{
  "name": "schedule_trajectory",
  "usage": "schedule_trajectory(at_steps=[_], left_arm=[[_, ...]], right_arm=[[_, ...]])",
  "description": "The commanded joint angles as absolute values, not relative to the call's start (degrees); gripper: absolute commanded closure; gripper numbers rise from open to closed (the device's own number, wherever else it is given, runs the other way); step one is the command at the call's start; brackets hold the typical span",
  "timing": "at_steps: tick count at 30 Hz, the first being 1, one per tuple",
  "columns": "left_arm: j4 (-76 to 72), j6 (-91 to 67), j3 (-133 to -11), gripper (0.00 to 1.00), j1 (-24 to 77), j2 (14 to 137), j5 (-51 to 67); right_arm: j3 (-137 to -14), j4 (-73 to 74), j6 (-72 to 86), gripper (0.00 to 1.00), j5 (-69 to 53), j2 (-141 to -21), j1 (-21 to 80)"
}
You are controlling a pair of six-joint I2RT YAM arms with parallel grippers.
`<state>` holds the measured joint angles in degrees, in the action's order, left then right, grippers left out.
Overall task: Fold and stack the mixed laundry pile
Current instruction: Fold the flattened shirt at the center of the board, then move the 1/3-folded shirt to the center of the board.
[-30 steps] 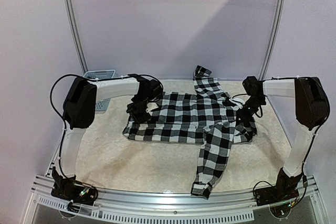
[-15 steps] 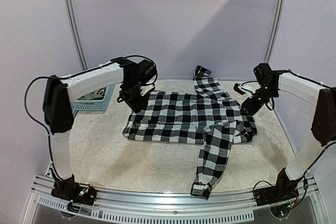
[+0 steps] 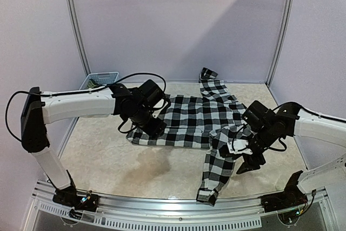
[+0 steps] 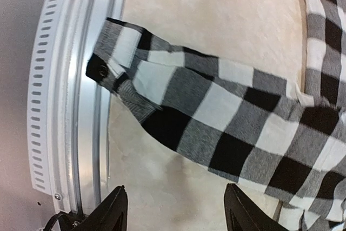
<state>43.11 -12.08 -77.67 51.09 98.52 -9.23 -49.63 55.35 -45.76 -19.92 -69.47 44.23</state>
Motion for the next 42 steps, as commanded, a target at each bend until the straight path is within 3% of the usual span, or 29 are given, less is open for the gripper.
schedule_trajectory(at_steps=[1, 5, 11, 18, 25, 32, 42], left_arm=[[37.18, -14.5, -76.42, 0.27, 50.47, 101.15, -10.38], [34.09, -16.09, -77.08, 0.29, 48.69, 105.67, -7.42], [33.2, -19.51, -79.34, 0.37, 46.03, 111.94, -4.5], [31.57, -19.37, -76.49, 0.43, 43.51, 109.7, -5.16], [33.21, -18.98, -74.01, 0.49, 39.27, 109.07, -5.25], [32.47, -20.07, -70.85, 0.5, 37.74, 111.08, -5.22], [32.92, -22.34, -67.89, 0.51, 37.14, 113.4, -4.63]], right_arm=[[-51.23, 54.6, -48.25, 0.38, -20.53, -69.46, 53.74], [-51.45, 51.9, -48.87, 0.38, -17.34, -74.82, 60.17], [-53.61, 49.27, -48.21, 0.42, -16.29, -79.02, 60.17], [-58.73, 53.88, -49.74, 0.57, -27.49, -74.52, 35.8], [-61.08, 57.1, -56.17, 0.78, -33.94, -81.64, 12.54], [-60.97, 52.23, -56.11, 0.86, -30.83, -92.51, 5.34], [-60.85, 41.47, -48.37, 0.9, -15.73, -105.65, 4.83]])
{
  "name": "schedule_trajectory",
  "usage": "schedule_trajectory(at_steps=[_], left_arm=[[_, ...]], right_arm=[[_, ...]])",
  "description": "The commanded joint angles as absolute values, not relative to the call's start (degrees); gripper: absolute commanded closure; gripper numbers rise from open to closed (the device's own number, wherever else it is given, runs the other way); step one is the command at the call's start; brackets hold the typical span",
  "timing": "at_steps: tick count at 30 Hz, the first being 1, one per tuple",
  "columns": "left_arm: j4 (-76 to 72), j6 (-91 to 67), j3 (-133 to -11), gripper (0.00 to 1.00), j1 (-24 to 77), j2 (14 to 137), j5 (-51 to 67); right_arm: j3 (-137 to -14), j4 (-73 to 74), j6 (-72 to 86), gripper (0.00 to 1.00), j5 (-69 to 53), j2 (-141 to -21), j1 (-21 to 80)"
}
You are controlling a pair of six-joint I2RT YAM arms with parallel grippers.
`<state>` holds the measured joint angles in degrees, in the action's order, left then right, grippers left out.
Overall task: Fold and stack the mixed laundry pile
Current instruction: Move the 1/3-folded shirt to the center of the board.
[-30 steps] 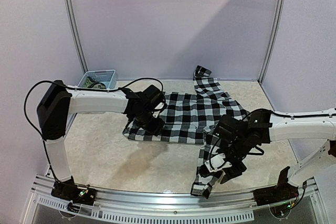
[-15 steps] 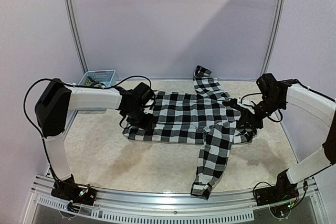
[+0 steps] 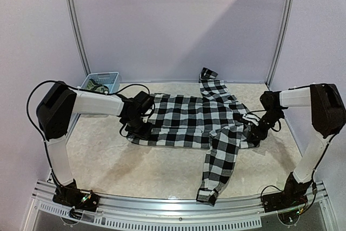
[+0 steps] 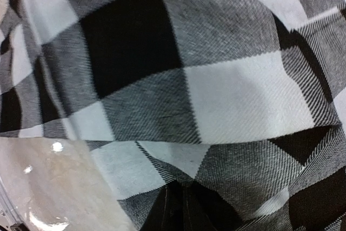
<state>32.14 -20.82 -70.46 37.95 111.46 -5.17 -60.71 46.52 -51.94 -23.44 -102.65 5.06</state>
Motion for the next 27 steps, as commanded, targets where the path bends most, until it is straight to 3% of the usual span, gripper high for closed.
schedule_trajectory(at_steps=[1, 12, 27], left_arm=[[32.77, -22.57, -67.37, 0.52, 37.1, 113.39, -4.54], [31.54, -26.18, -57.3, 0.6, 37.22, 108.43, -2.04], [33.68, -32.53, -42.79, 0.6, 41.31, 91.17, -4.62]], right_arm=[[-60.43, 40.93, -48.04, 0.9, -14.5, -106.04, 4.92], [-50.48, 41.35, -51.23, 0.9, -3.05, -103.94, 11.64], [-45.35, 49.54, -45.29, 0.89, -4.76, -94.13, 23.6]])
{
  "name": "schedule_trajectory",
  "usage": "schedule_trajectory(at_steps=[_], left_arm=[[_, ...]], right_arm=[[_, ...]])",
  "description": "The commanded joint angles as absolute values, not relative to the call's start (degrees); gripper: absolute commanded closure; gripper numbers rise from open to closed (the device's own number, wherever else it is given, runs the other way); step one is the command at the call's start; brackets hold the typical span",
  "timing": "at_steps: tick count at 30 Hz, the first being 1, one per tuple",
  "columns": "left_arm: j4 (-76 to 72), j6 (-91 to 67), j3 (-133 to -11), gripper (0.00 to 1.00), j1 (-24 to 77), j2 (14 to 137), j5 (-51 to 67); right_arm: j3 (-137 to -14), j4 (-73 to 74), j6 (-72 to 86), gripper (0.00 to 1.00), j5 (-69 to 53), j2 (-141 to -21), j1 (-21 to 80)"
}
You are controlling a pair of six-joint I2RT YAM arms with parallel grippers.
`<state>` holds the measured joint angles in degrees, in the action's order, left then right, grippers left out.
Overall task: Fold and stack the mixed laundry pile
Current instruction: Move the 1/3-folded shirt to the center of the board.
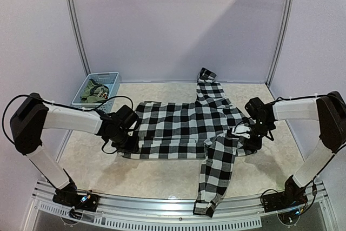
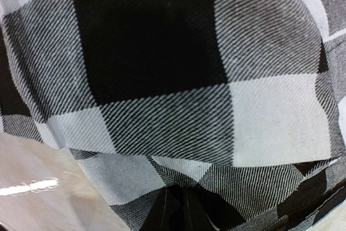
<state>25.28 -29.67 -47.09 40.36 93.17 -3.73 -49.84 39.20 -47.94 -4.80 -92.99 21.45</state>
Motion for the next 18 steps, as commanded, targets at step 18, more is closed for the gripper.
schedule_trajectory(at_steps=[18], left_arm=[[39.13, -22.65, -56.91, 0.4, 52.95, 79.23, -16.56]], right_arm=[[-53.66, 60.87, -41.02, 0.54, -5.49, -76.96, 25.75]])
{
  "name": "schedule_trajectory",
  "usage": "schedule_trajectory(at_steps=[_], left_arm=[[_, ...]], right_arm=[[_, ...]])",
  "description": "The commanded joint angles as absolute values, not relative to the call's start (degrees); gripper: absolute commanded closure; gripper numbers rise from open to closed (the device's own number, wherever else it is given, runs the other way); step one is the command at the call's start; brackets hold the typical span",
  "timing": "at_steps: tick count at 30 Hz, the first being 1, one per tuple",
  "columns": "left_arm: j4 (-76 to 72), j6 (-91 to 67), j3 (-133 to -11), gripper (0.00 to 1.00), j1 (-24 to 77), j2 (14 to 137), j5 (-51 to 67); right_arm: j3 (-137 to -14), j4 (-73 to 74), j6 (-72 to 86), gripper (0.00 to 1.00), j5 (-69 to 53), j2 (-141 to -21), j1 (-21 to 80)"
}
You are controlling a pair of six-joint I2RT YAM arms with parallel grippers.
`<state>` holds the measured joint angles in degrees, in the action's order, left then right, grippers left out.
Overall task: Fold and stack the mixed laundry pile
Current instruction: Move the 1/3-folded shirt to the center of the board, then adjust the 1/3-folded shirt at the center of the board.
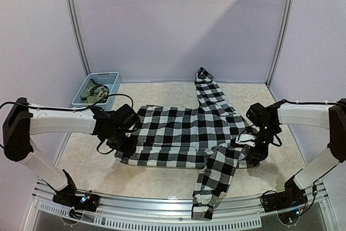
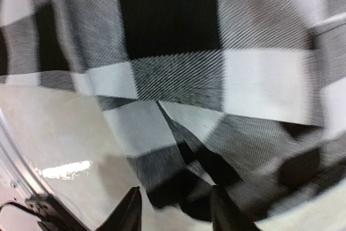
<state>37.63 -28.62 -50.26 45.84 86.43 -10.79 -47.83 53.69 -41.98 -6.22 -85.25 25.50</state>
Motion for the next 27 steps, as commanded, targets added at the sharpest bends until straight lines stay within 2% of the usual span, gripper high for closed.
schedule_trajectory(at_steps=[1, 6, 9, 11, 15, 18, 23, 27], left_arm=[[37.92, -20.74, -57.77, 0.39, 55.95, 77.38, -16.18], [32.49, -13.46, -57.94, 0.37, 66.71, 74.24, -11.72], [30.95, -15.21, -55.58, 0.37, 69.11, 76.26, -11.52], [29.23, -17.98, -53.05, 0.38, 69.26, 77.56, -11.62], [22.76, -24.88, -47.04, 0.39, 69.26, 77.35, -13.51], [21.75, -28.34, -45.08, 0.39, 69.26, 76.68, -15.82], [22.5, -34.16, -40.89, 0.39, 69.35, 71.14, -20.13], [24.47, -36.98, -38.9, 0.39, 69.73, 63.94, -23.66]], right_arm=[[-54.93, 62.42, -41.21, 0.51, -5.97, -75.4, 25.71], [-55.66, 67.04, -44.59, 0.42, -16.93, -65.41, 27.38], [-52.14, 63.32, -43.69, 0.39, -16.0, -60.41, 35.55], [-51.62, 62.58, -43.1, 0.31, -15.82, -61.42, 40.95], [-53.12, 61.58, -45.58, 0.28, -16.81, -63.08, 50.5], [-54.51, 59.5, -46.25, 0.25, -13.07, -66.09, 59.39], [-54.26, 53.05, -47.09, 0.24, -4.58, -72.9, 73.19], [-52.52, 47.12, -47.4, 0.25, -0.3, -77.08, 78.55]])
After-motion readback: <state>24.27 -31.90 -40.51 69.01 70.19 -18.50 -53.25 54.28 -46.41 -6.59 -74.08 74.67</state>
